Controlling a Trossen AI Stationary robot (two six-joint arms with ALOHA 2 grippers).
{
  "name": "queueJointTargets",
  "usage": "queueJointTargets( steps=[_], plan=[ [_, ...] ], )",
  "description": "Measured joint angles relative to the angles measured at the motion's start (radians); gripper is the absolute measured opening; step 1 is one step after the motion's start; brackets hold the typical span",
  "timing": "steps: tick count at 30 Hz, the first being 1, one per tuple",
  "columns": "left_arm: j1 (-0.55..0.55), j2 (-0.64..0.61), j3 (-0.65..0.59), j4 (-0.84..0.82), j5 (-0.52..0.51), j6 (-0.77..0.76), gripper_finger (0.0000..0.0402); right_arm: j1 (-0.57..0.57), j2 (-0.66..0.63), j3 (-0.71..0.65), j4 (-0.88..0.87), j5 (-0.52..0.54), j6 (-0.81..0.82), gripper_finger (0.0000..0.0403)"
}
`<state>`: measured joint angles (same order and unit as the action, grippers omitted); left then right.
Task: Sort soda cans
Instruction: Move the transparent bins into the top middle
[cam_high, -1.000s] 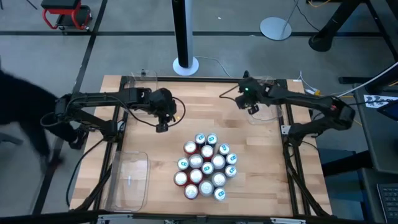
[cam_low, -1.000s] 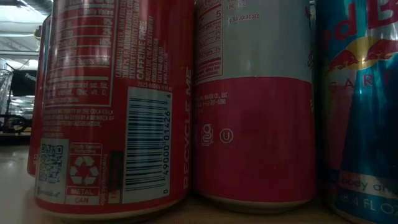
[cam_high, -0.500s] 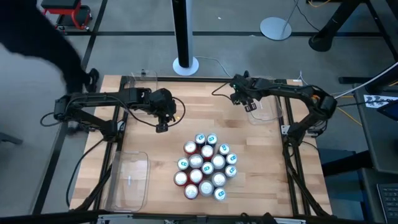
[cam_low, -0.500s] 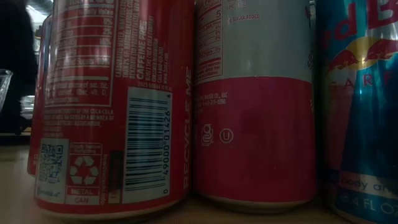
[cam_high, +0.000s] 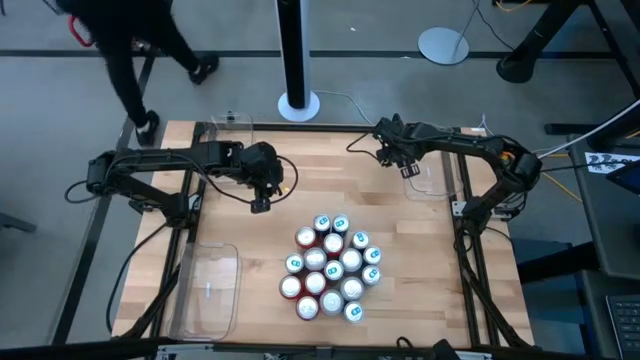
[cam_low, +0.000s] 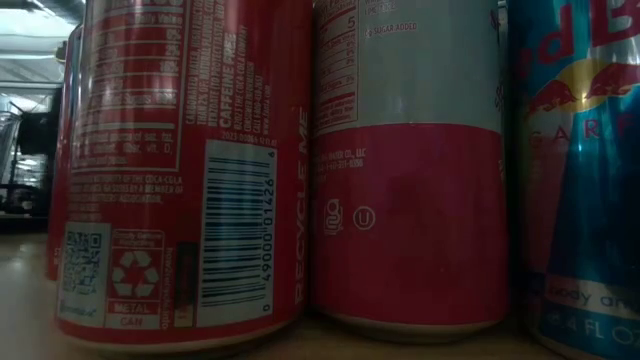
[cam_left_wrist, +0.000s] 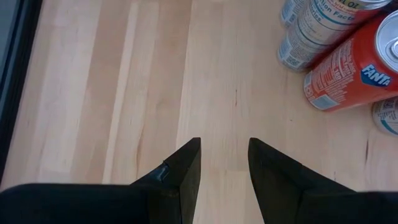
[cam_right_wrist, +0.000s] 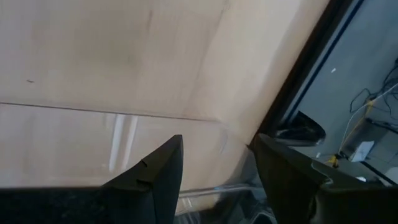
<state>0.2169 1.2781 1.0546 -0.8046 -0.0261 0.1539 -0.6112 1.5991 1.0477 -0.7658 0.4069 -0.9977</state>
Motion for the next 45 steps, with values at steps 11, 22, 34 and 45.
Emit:
queueJointTargets(
  steps=[11, 22, 34, 45],
  plan=[
    [0.025, 0.000, 0.000, 0.058, 0.032, -0.021, 0.0125, 0.080, -0.092, 0.065, 0.010, -0.024, -0.073, 0.0198],
    [0.059, 0.108, 0.007, 0.199, 0.151, 0.014, 0.0199, 0.344, -0.259, 0.089, 0.034, 0.054, -0.111, 0.0198],
    [-0.090, 0.085, 0.234, -0.439, 0.192, -0.202, 0.0267, 0.619, -0.306, 0.089, -0.009, 0.177, -0.080, 0.0198],
    [-0.483, -0.126, 0.058, -0.590, 0.050, -0.746, 0.0260, 0.832, -0.304, 0.036, 0.007, 0.180, 0.077, 0.0198]
  ],
)
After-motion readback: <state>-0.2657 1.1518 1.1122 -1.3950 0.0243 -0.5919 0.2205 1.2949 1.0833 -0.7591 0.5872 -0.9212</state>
